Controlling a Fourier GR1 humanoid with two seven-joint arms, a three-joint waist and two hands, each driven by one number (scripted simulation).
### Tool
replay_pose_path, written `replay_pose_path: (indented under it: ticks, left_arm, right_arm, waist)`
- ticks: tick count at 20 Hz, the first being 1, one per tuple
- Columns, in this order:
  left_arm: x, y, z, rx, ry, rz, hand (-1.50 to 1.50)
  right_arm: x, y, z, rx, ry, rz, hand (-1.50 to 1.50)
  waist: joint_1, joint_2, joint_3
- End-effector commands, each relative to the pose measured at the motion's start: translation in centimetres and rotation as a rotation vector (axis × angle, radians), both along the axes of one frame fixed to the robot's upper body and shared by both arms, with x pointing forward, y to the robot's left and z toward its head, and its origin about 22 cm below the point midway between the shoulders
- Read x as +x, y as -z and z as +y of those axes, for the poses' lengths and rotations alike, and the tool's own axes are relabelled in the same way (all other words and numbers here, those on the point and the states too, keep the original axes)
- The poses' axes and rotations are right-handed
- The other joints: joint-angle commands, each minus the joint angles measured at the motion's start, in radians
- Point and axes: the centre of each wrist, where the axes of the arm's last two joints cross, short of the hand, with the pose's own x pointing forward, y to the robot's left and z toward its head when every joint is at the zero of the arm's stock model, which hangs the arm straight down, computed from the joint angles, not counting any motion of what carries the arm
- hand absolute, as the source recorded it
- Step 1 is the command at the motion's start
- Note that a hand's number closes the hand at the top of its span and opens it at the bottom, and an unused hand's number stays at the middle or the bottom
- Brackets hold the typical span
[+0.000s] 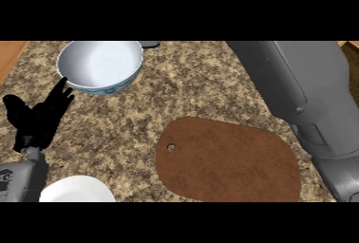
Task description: Pick the pear from the cutting board and place it in the basket
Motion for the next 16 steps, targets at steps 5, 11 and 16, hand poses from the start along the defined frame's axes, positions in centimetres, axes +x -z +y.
replay_pose_path:
  ticks: [5,11,16]
  left_arm:
    - [-0.7,-0.1,-0.8,-0.016,0.004,-0.001,0.0]
    - [-1.2,0.8,1.5,0.006,-0.019,0.014,0.0]
    - [-0.7,0.6,-0.2,-0.007,-0.018,0.025,0.0]
  right_arm:
    - [2.1,-3.8,-5.7,0.019,0.309,0.102,1.5]
    - [2.7,-0.7,-9.8,0.025,0.367,0.118,1.5]
    - [2.0,0.3,-14.1,0.016,0.359,0.139,1.5]
  waist:
    - [0.014,0.001,-0.001]
    - [-0.011,-0.003,0.0]
    - [-0.019,-0.004,0.001]
